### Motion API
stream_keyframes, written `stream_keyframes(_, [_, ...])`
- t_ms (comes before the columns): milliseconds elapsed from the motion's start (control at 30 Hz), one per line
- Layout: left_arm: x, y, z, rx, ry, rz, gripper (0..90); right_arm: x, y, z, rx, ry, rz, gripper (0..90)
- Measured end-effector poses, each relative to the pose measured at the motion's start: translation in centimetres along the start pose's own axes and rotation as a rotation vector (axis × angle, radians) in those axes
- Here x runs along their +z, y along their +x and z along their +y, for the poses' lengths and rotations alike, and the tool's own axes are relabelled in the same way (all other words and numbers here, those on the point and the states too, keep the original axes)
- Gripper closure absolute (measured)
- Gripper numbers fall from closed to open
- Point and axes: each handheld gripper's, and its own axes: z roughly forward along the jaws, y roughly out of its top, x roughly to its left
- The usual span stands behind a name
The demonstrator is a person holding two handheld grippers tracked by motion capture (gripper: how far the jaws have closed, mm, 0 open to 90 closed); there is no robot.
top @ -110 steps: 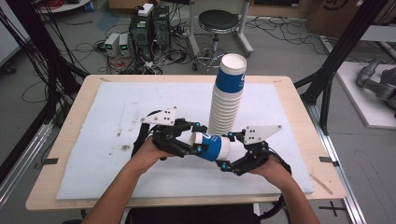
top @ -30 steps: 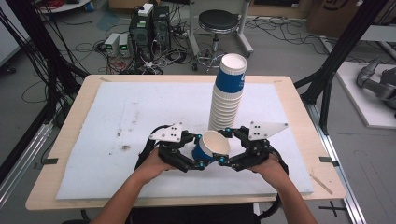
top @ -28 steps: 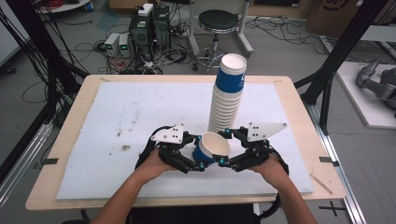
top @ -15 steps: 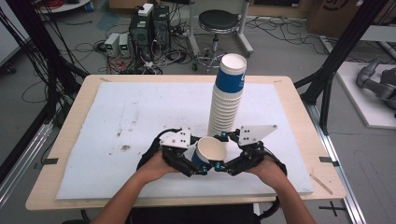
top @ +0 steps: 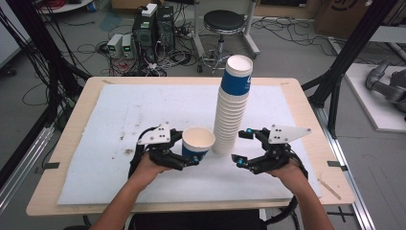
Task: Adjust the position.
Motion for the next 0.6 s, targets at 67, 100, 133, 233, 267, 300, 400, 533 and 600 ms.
stream_keyframes(67, [-0.5,0.2,0.0,-0.009,-0.014,0.025,28.0,-0.9,-0.3,-0.3,0.003,-0.007,-0.037,18.9])
stream_keyframes(100, [-1.0,0.3,0.0,-0.014,-0.025,0.053,28.0,-0.9,-0.3,-0.3,0.003,-0.007,-0.037,18.9])
stream_keyframes(133, [-1.5,0.5,0.0,-0.016,-0.037,0.082,27.7,-1.8,-0.7,-0.7,0.008,-0.012,-0.1,19.2])
stream_keyframes(233, [-3.1,1.0,-0.1,-0.03,-0.068,0.154,27.7,-2.7,-1.3,-1.3,0.023,-0.027,-0.173,19.2])
stream_keyframes(267, [-3.6,1.1,-0.1,-0.034,-0.075,0.177,27.5,-3.4,-1.8,-2.0,0.034,-0.013,-0.252,19.1])
stream_keyframes(300, [-4.1,1.2,-0.2,-0.039,-0.083,0.198,27.3,-3.4,-1.8,-2.0,0.034,-0.013,-0.252,19.1])
stream_keyframes(400, [-5.5,1.5,-0.3,-0.052,-0.109,0.251,27.2,-4.1,-2.4,-2.8,0.059,0.007,-0.307,19.1])
stream_keyframes(533, [-6.9,1.9,-0.4,-0.061,-0.141,0.286,27.1,-4.3,-2.9,-3.1,0.057,0.031,-0.347,19.0])
stream_keyframes(600, [-7.4,2.0,-0.5,-0.066,-0.16,0.305,27.1,-4.2,-2.9,-3.1,0.07,0.031,-0.35,19.1])
